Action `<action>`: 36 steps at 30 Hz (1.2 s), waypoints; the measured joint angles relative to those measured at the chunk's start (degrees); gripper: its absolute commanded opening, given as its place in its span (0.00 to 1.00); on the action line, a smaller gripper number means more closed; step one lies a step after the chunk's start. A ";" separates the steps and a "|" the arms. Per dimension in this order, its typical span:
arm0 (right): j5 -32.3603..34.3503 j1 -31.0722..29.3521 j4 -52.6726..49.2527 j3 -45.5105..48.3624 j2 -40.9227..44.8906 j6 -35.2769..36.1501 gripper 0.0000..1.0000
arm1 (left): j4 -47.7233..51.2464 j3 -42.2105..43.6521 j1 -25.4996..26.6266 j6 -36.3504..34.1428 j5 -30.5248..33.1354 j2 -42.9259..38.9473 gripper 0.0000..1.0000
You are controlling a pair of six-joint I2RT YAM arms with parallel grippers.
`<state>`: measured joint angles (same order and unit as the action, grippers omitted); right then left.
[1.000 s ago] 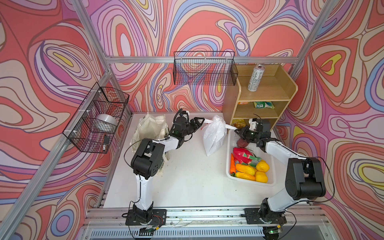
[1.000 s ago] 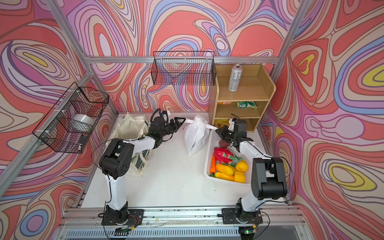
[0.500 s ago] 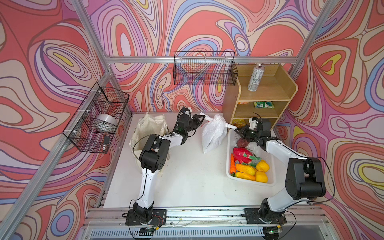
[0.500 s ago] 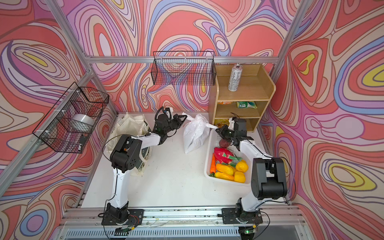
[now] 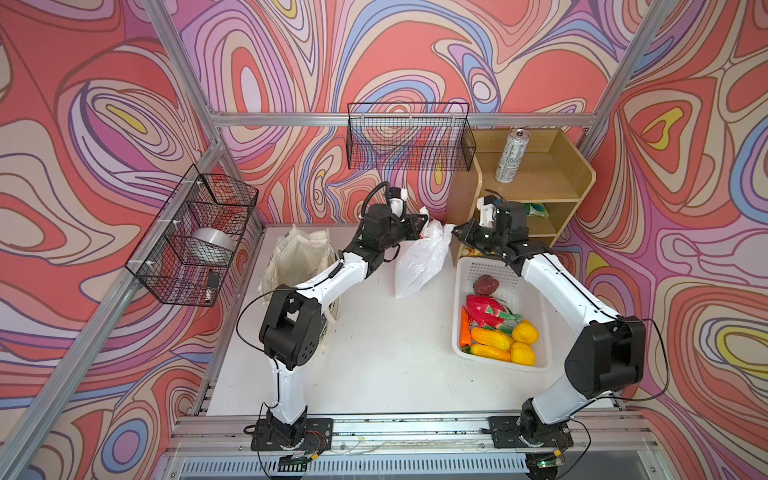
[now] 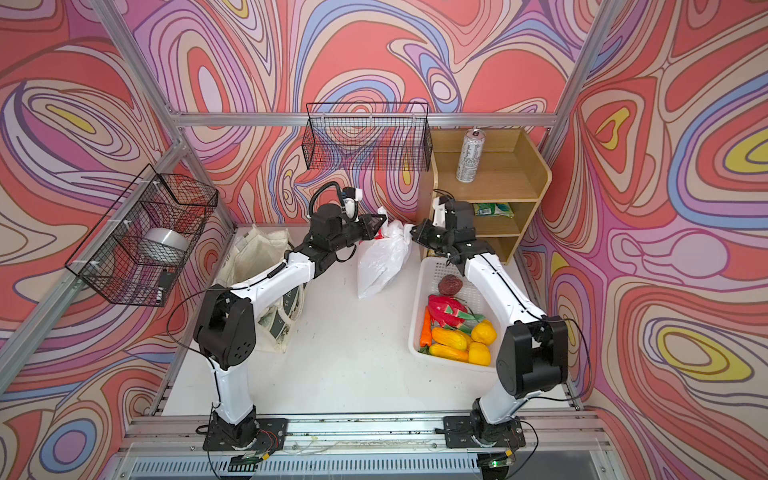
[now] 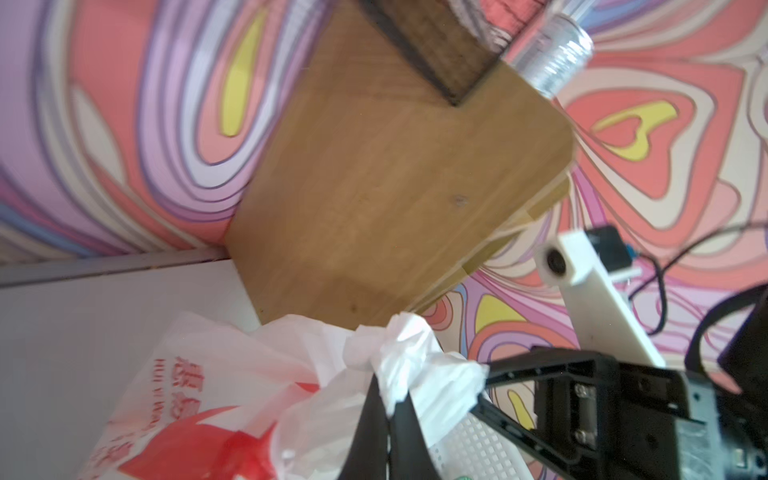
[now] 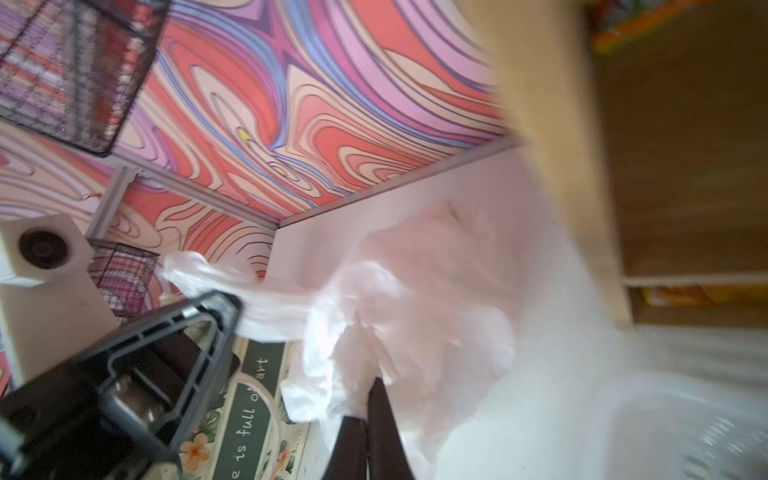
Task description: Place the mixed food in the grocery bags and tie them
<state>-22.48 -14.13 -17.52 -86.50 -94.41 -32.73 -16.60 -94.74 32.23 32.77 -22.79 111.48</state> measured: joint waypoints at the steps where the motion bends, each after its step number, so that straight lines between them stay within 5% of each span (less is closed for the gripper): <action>1: 0.44 -1.68 -0.24 -2.38 -1.01 0.66 0.00 | 0.61 -0.74 1.27 -1.49 -0.15 -0.17 0.00; 12: 0.28 -4.83 1.07 4.35 -6.71 -2.14 0.00 | -3.13 12.85 0.61 0.15 0.96 -0.81 0.00; 18: -0.68 -4.85 2.32 6.16 -6.69 -3.52 0.00 | -8.15 17.75 -0.96 3.37 1.55 -0.83 0.43; 27: -1.11 -5.07 4.15 6.16 -6.64 -3.80 0.00 | -0.70 16.26 -3.45 -1.68 1.77 -7.74 0.81; 28: -1.14 -5.09 4.22 6.16 -6.64 -3.80 0.00 | 1.07 15.61 -3.45 -2.97 2.10 -9.07 0.97; 36: -1.14 -5.09 4.22 6.16 -6.64 -3.76 0.00 | 11.82 16.70 -3.41 -11.41 11.04 -19.71 1.00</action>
<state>-23.62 -19.22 -13.30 -80.34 -101.06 -36.49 -4.78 -78.04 28.82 21.37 -11.75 91.77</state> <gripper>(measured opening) 0.040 0.998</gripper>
